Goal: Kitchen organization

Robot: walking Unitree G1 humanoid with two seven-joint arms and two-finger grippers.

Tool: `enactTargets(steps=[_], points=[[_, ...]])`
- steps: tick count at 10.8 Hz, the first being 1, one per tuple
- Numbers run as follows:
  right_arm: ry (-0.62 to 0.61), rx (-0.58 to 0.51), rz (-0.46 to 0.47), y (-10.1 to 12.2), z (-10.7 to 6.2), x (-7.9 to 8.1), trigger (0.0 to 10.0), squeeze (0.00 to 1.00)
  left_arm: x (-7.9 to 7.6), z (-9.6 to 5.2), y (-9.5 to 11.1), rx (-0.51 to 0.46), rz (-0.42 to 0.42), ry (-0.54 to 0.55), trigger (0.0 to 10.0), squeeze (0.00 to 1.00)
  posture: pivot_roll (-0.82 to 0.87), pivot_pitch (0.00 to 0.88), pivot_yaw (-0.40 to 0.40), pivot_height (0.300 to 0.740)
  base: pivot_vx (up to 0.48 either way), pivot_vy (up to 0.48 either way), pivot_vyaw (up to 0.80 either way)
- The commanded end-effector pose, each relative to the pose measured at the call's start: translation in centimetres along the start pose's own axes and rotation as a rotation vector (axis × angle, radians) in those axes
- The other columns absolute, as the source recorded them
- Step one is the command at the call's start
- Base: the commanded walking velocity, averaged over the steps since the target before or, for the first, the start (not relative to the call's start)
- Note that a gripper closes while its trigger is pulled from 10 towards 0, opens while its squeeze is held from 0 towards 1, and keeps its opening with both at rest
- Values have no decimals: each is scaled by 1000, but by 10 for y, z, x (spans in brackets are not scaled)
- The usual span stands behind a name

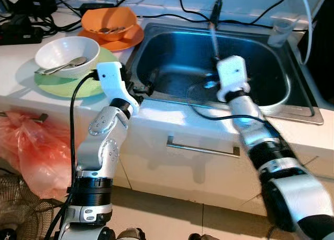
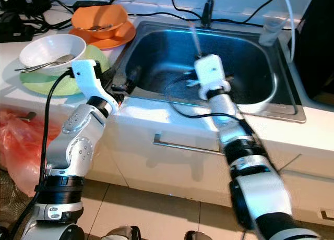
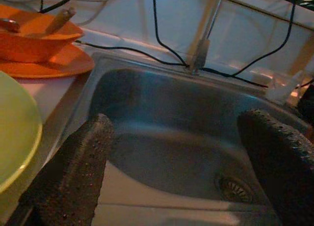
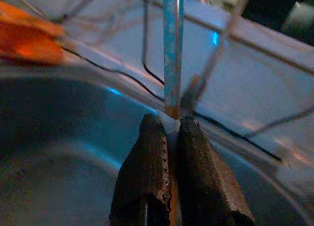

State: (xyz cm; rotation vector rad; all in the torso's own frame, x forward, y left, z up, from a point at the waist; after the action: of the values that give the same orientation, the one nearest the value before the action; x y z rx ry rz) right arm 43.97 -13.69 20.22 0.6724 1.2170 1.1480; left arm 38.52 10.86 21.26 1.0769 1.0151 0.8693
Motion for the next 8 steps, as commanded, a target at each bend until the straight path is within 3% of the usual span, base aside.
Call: enactTargets(steps=[1,2,3,4,5,6,7,8], points=[[-41,30,3,-3,2,-13,1098,0,2,-2,2,-5,16,12,10000,1000,118,104,13,740,0,0,0],[-64,62,5,-10,0,-20,10000,0,3,-2,2,-3,24,18,10000,1000,117,105,14,740,0,0,0],[-89,104,-4,-20,-3,-27,10000,0,4,-2,1,1,31,23,10000,737,117,105,14,740,0,0,0],[-98,116,-8,-23,-5,-29,10000,0,4,-2,1,2,31,22,10000,0,117,105,14,740,0,0,0],[-101,131,-10,-26,-6,-30,10000,0,3,-1,0,4,30,20,10000,0,117,105,14,740,0,0,0],[-98,135,0,-27,-6,-29,10000,667,2,-1,-1,6,30,19,10000,0,113,106,14,740,0,0,0],[-101,144,5,-29,-7,-28,10000,1000,1,-1,-1,7,26,18,10000,0,113,106,14,740,0,0,0],[-102,148,9,-30,-7,-28,10000,1000,1,-1,-1,7,26,18,10000,0,114,105,14,740,0,0,0]])
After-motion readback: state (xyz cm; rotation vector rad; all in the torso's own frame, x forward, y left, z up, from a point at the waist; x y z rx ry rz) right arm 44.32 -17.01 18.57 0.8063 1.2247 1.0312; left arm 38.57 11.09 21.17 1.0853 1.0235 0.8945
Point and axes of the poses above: a point about 5 cm out from each wrist's last joint towards the gripper, its own z axis pointing out of the wrist towards the gripper, its own y axis along the axis of the wrist's last joint, x = y × z, the point moved 5 cm from there along z, pointing out of the wrist towards the gripper, and after that the axes turned 1 degree about z, right-handed, at the moved point
